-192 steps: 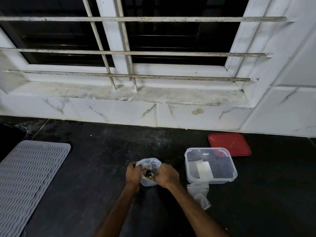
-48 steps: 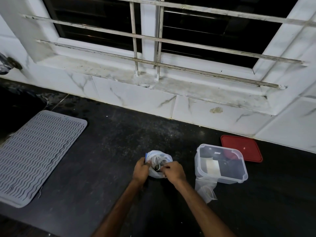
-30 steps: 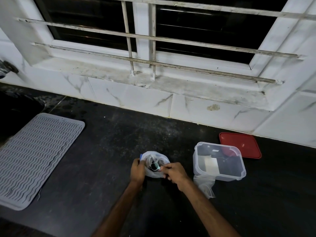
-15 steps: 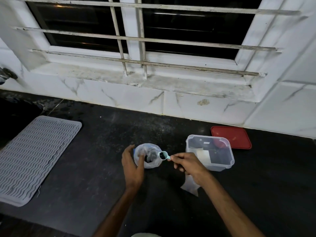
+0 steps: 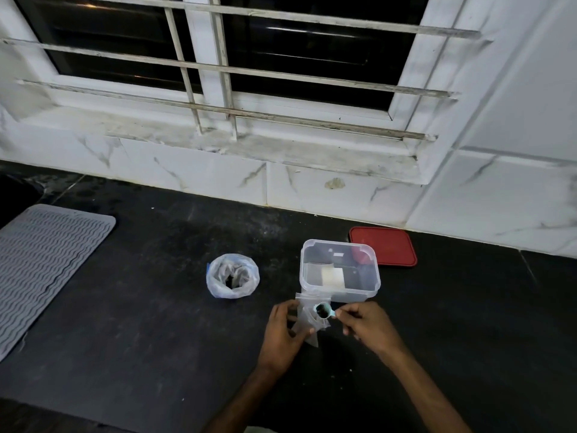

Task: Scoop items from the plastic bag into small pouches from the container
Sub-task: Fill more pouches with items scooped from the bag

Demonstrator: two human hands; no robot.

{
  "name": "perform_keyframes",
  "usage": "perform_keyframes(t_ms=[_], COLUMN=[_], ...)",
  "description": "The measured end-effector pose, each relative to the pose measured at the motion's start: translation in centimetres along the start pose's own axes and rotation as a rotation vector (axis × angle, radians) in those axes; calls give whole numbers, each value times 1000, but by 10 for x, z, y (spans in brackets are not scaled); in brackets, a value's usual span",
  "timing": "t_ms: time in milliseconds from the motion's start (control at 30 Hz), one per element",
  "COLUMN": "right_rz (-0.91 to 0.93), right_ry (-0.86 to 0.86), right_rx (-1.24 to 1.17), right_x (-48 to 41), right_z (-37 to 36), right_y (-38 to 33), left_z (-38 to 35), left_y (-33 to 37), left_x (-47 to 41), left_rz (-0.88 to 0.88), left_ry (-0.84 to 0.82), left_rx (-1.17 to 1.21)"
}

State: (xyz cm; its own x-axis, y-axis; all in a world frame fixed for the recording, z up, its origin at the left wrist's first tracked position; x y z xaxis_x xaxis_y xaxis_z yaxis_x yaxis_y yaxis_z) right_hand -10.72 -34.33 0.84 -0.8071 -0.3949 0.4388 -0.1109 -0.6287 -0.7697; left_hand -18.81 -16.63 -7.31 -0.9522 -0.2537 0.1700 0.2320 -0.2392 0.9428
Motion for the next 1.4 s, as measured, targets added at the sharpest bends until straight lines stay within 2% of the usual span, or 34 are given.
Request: perform_keyframes(t_ms=[100, 233, 300, 400, 533, 733, 900, 1000, 1100, 1167, 1233, 1333, 1400], right_rz=[132, 412, 469, 495, 416, 259, 180, 190, 242, 306, 338, 388, 385], right_ry=[56, 158, 185, 249, 257, 298, 271, 301, 287, 247, 209, 168, 105], right_rx=[235, 755, 831, 805, 721, 269, 118, 32, -54, -44, 28, 223, 436], right_x=[-7, -8, -3, -3, -5, -5, -5, -3, -3, -7, -17, -43, -61], right_z=[-13, -37, -41, -42, -41, -29, -25, -22, -26, -39, -58, -93, -113], right_y=[2, 3, 3, 6, 12, 12, 25, 17, -9, -32, -57, -93, -111], left_z=[-7, -12, -15, -15, -14, -8, -4, 11, 42, 71, 98, 134, 148], left_y=[3, 3, 5, 6, 5, 6, 11, 13, 15, 15, 12, 3, -4], left_x=[-1, 2, 5, 8, 11, 9, 9, 12, 9, 0, -13, -35, -50], left_rz=[13, 27, 22, 22, 22, 17, 4, -31, 1, 15, 43, 62, 100], left_ry=[28, 73, 93, 105, 107, 102, 75, 163, 388, 538, 602, 555, 459], left_rx=[19, 44, 66, 72, 50, 38, 4, -66, -87, -130, -217, -347, -439])
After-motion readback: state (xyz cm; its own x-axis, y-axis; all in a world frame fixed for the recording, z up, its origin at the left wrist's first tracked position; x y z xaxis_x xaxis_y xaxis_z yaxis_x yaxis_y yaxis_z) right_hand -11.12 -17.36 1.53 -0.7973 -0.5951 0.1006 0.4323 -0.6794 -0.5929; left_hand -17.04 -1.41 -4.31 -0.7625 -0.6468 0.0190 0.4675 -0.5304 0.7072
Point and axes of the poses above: each hand's wrist, its own x-axis away from the middle knuckle, its own z-axis out of the back of the hand, y = z × x, the point moved 1 cm from there along -x, towards the middle knuckle, and after that the axes turned 5 degrees about -y, right-handed, at the moved point
